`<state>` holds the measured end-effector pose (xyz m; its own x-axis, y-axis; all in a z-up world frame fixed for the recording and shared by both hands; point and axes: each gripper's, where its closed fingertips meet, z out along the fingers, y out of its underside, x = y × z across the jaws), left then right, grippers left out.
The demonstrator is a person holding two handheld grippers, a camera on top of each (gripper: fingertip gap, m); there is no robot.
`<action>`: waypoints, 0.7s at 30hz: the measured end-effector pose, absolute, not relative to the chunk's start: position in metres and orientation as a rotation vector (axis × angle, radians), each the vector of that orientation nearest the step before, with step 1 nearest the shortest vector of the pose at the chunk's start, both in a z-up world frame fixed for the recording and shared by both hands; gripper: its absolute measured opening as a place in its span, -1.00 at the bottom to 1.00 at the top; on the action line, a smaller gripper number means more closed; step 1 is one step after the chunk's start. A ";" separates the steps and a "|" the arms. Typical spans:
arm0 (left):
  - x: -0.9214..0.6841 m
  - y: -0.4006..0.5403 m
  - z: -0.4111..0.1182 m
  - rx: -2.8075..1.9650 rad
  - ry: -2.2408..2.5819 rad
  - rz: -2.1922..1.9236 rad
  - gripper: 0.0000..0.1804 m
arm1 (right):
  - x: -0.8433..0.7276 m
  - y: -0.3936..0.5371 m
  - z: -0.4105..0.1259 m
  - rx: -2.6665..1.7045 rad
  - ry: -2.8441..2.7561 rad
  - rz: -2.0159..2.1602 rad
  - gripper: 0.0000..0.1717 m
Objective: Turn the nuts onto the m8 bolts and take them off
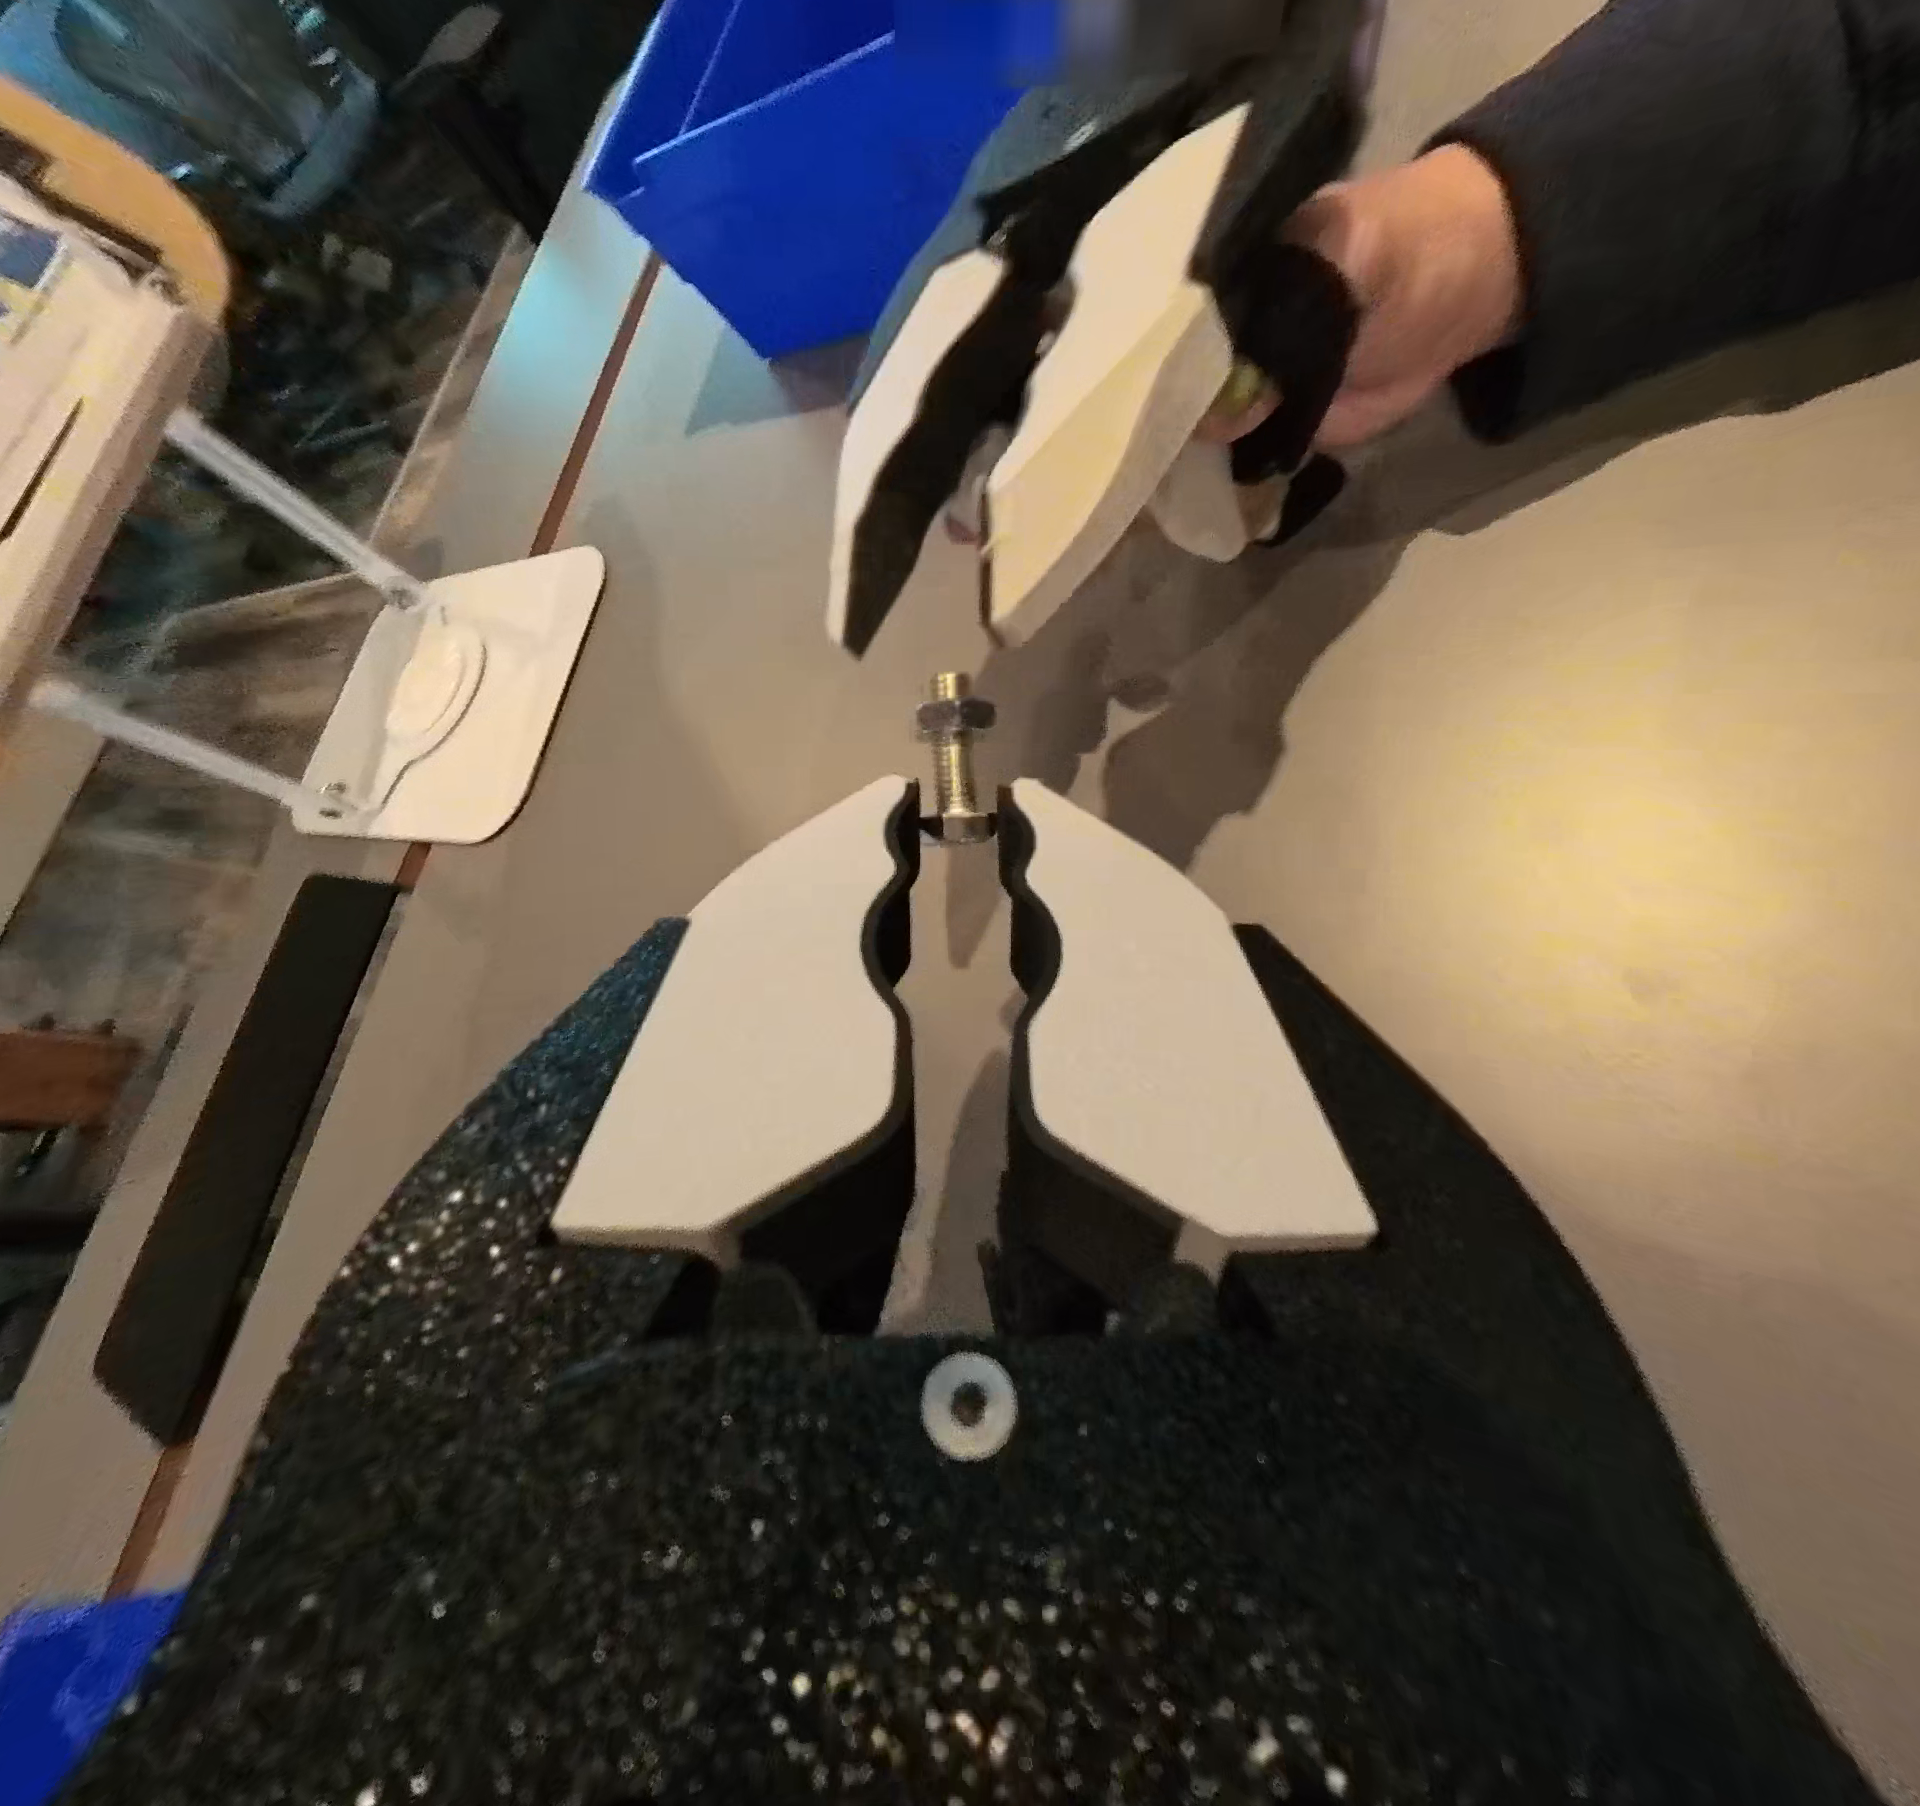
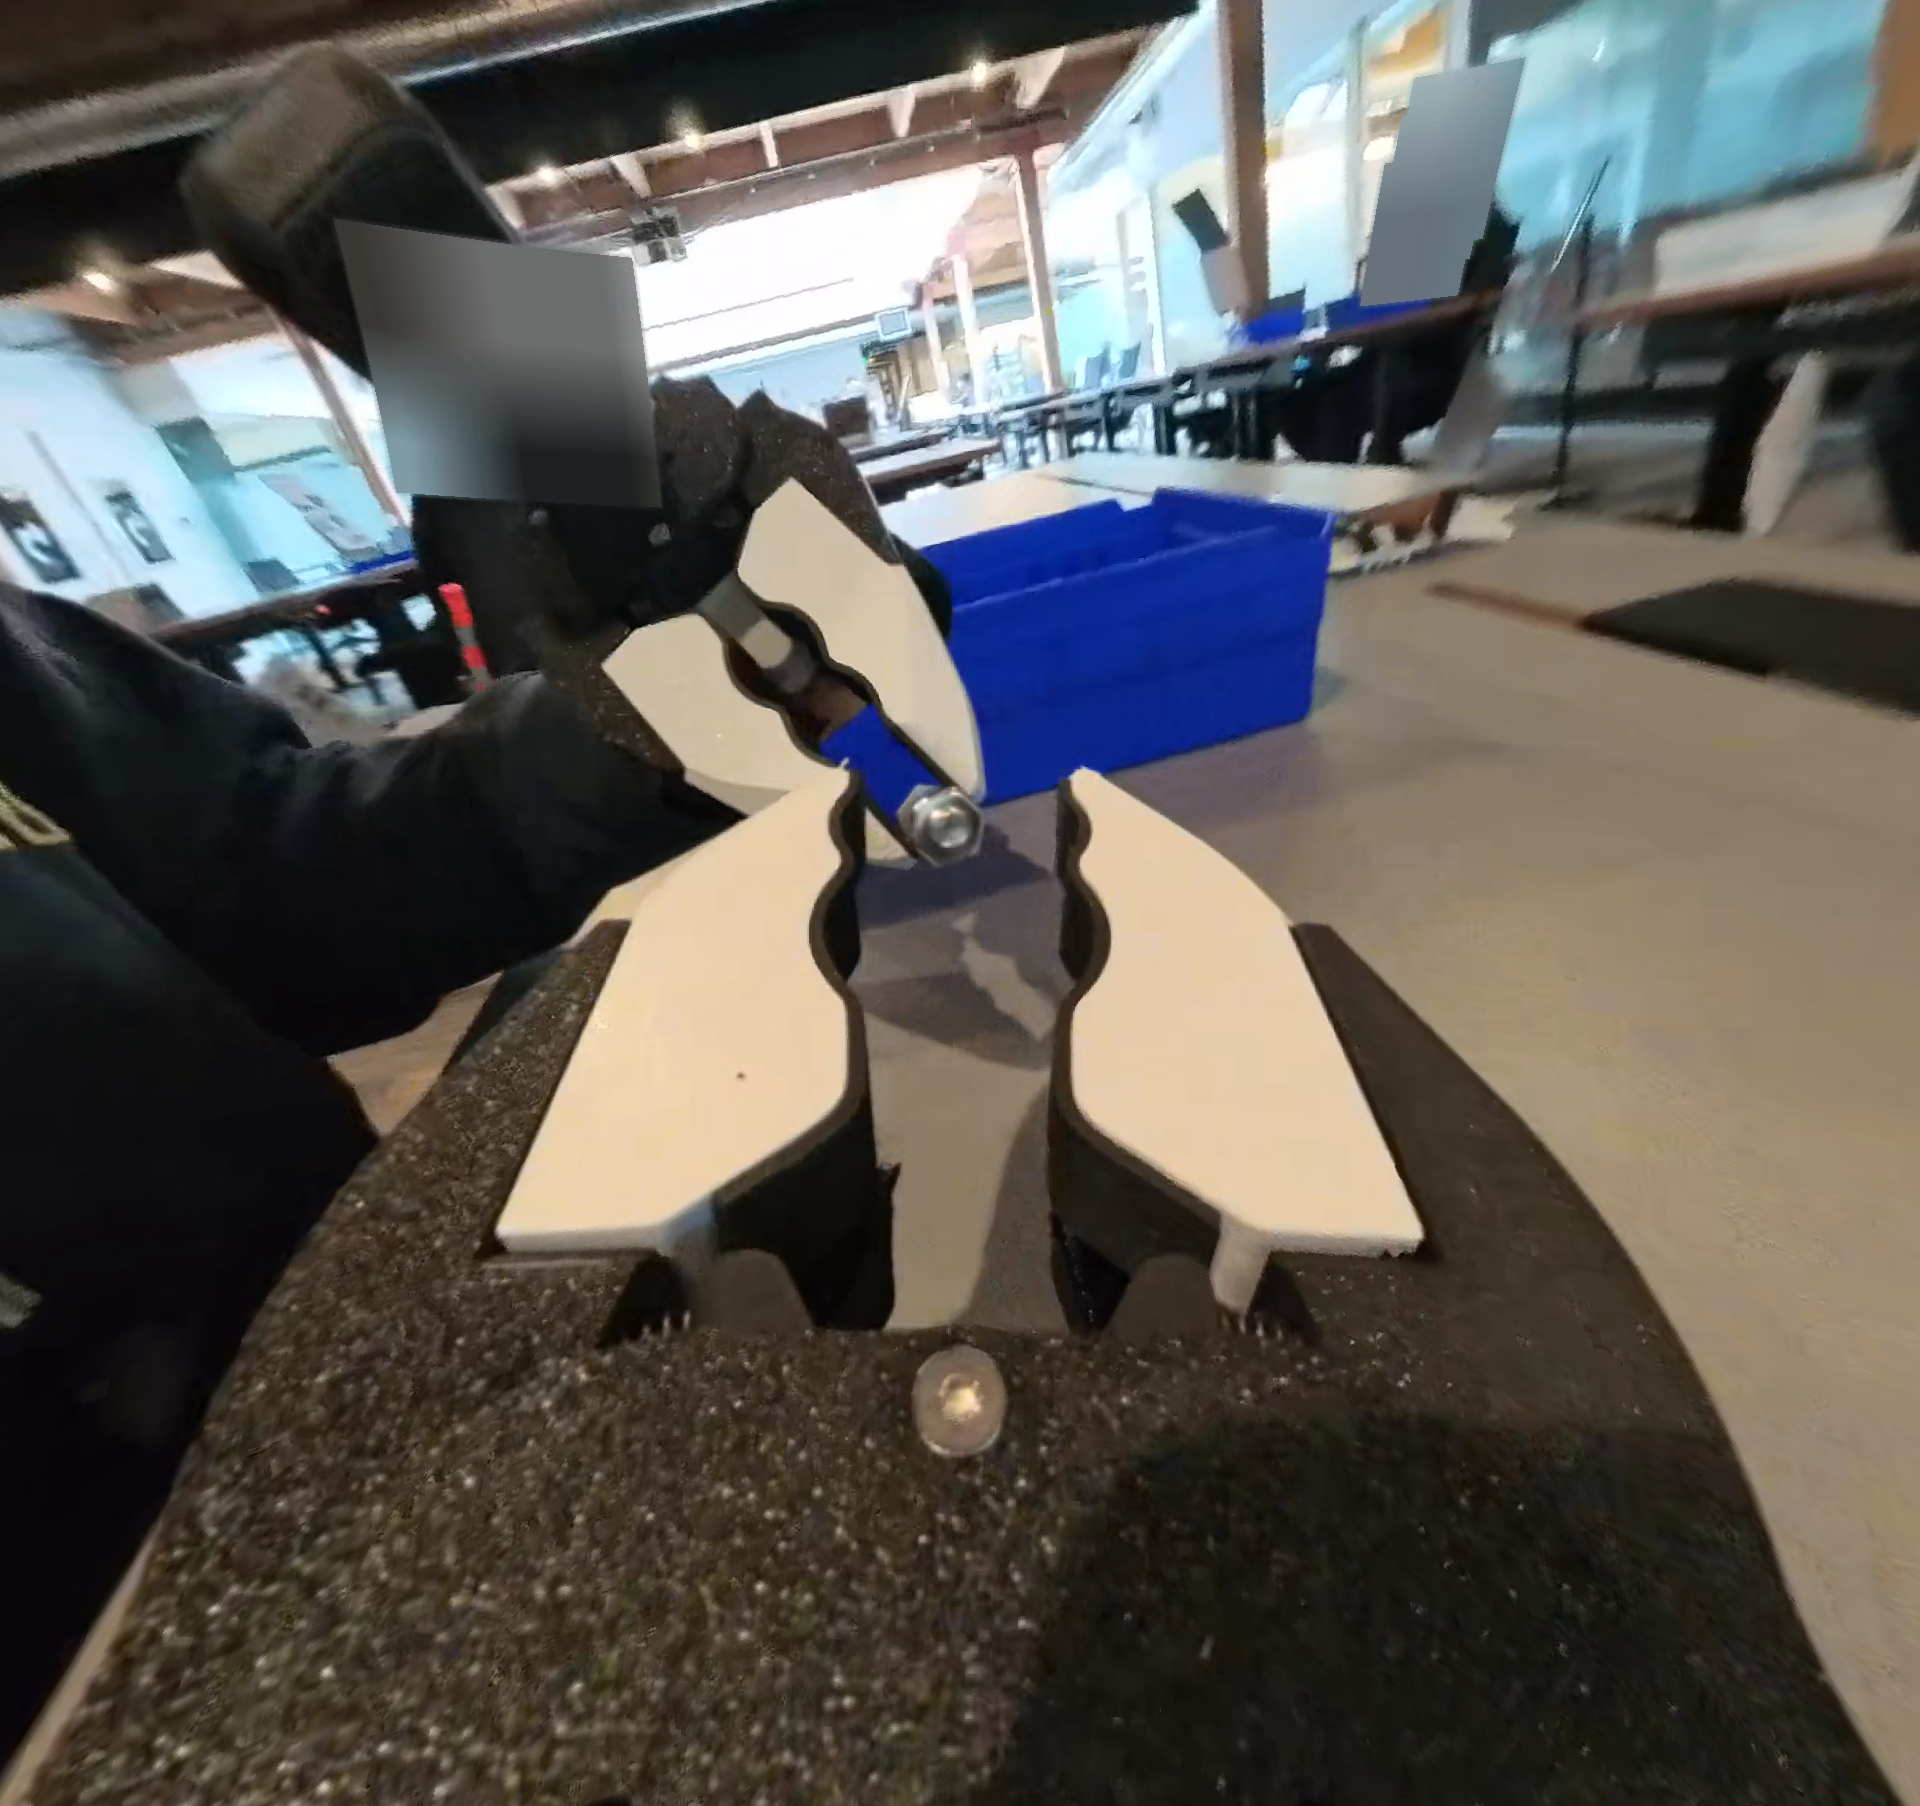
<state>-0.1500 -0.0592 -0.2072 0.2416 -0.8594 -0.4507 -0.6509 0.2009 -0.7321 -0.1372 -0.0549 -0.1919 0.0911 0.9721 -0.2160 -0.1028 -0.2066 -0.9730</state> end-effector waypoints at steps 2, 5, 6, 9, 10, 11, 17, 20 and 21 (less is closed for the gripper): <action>-0.143 -0.062 -0.210 -1.489 1.505 -0.288 -0.85 | -0.138 -0.055 -0.201 -1.396 -0.992 1.338 -0.61; -0.137 -0.062 -0.217 -1.476 1.550 -0.282 -0.85 | -0.138 -0.063 -0.210 -1.452 -1.084 1.358 -0.68; -0.136 -0.061 -0.219 -1.475 1.564 -0.276 -0.85 | -0.138 -0.065 -0.214 -1.479 -1.111 1.357 -0.73; -0.133 -0.061 -0.227 -1.468 1.585 -0.298 -0.85 | -0.136 -0.061 -0.222 -1.517 -1.132 1.278 -0.83; -0.132 -0.060 -0.230 -1.470 1.584 -0.314 -0.85 | -0.136 -0.060 -0.224 -1.525 -1.138 1.261 -0.83; -0.131 -0.058 -0.231 -1.481 1.570 -0.329 -0.84 | -0.135 -0.058 -0.225 -1.530 -1.134 1.238 -0.83; -0.133 -0.046 -0.253 -1.592 1.568 -0.356 -0.70 | -0.133 -0.049 -0.230 -1.544 -1.111 1.181 -0.83; -0.129 -0.041 -0.259 -1.565 1.593 -0.293 -0.71 | -0.133 -0.049 -0.233 -1.546 -1.126 1.153 -0.83; -0.128 -0.041 -0.262 -1.566 1.606 -0.289 -0.72 | -0.134 -0.049 -0.234 -1.548 -1.132 1.142 -0.83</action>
